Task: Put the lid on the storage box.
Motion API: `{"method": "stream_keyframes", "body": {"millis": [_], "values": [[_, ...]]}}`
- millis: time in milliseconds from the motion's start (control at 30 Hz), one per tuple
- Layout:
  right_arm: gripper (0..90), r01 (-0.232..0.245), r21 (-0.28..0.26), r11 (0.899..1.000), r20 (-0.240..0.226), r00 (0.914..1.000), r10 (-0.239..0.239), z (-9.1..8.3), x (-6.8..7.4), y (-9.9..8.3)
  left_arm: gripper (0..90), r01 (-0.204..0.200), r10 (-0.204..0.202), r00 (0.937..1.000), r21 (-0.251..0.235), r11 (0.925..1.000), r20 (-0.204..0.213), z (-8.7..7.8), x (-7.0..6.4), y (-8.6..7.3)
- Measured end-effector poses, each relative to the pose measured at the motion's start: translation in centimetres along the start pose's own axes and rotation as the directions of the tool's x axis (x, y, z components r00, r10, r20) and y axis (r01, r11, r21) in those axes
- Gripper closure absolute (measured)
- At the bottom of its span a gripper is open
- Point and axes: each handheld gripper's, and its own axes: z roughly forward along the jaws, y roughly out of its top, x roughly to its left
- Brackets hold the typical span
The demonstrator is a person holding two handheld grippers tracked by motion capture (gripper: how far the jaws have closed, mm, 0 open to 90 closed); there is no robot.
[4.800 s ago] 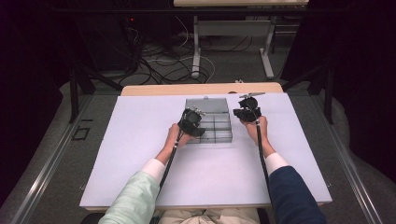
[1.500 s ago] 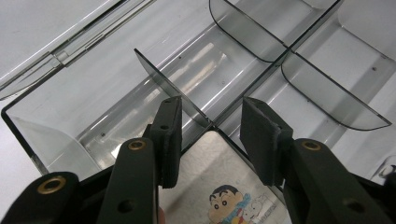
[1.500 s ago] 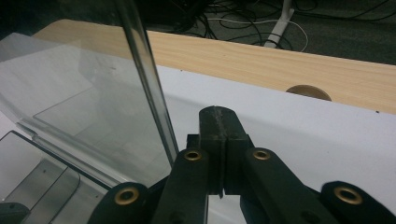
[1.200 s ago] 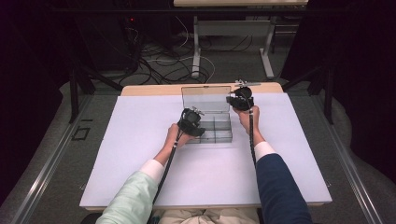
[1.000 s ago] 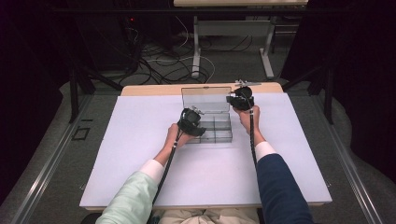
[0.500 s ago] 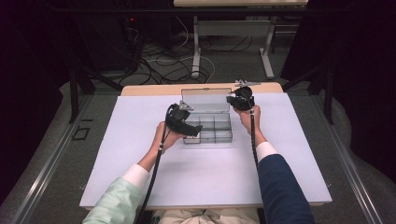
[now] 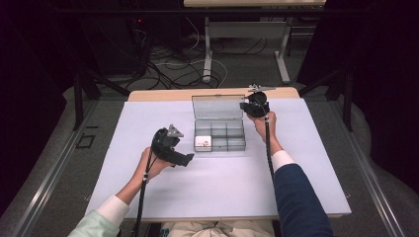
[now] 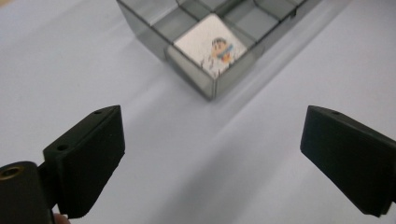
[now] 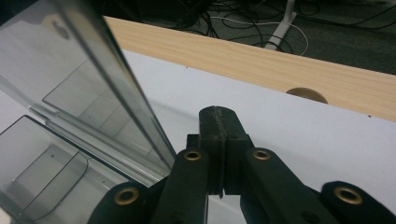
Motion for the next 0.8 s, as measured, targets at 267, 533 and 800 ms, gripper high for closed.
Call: {"method": "stream_keyframes", "body": {"millis": [267,533,800], "values": [[90.0,0.02,-0.003,1.0,-0.019,0.9996,-0.02,-1.0,0.4,-0.2,3.5,-0.009,0.008,0.9998,0.048,0.9988,0.015,0.0,-0.6,-2.4],[83.1,0.106,0.058,0.993,-0.03,0.9941,-0.104,-4.3,1.1,-1.2,2.6,-0.012,0.01,0.9997,0.055,0.9984,0.021,-1.0,-1.3,-3.8],[54.2,0.126,0.152,0.98,-0.077,0.9904,-0.115,-8.9,2.1,-4.0,0.2,-0.002,0.002,1.0,0.04,0.9992,0.002,-2.8,-1.4,-5.0]]}}
